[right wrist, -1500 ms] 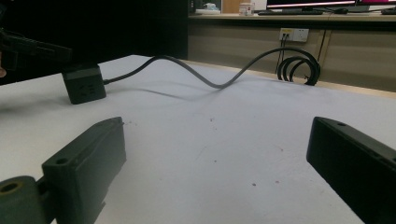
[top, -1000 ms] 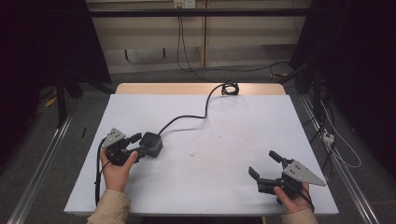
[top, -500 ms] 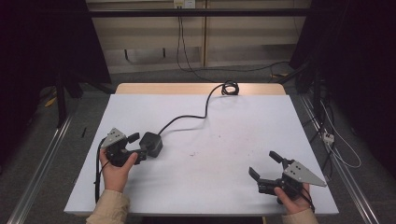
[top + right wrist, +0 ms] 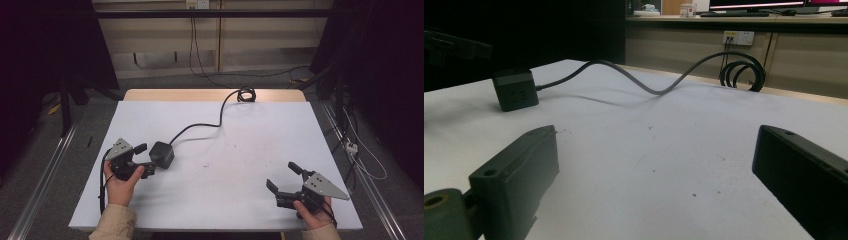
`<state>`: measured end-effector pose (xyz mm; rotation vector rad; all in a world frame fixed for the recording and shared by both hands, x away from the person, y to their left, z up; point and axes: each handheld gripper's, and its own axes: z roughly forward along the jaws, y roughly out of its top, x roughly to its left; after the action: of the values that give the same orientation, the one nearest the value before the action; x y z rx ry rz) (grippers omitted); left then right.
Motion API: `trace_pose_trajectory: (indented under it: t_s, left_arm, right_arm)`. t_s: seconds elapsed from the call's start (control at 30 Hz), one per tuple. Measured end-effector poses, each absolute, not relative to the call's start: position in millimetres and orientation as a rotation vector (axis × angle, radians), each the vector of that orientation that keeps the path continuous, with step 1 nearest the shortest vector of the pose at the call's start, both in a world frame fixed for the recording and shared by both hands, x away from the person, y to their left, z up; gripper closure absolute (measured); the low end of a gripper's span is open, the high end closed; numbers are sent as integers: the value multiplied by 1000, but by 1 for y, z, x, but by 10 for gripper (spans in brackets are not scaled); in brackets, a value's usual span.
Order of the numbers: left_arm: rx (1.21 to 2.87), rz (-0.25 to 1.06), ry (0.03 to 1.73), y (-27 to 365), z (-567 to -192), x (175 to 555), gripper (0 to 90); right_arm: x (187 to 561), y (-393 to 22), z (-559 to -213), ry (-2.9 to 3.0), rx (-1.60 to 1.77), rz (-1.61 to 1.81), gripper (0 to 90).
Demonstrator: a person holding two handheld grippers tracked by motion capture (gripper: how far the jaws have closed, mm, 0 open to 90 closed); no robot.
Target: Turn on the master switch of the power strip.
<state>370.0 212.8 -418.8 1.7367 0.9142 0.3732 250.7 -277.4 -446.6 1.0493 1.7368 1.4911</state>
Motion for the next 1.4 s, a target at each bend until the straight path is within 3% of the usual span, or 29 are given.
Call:
trace_pose_trajectory:
  t_s: [1.4]
  left_arm:
    - [1735,353,856,229,-420,357,78]
  right_arm:
    - [249,-279,-446,1729,1051,1492,39]
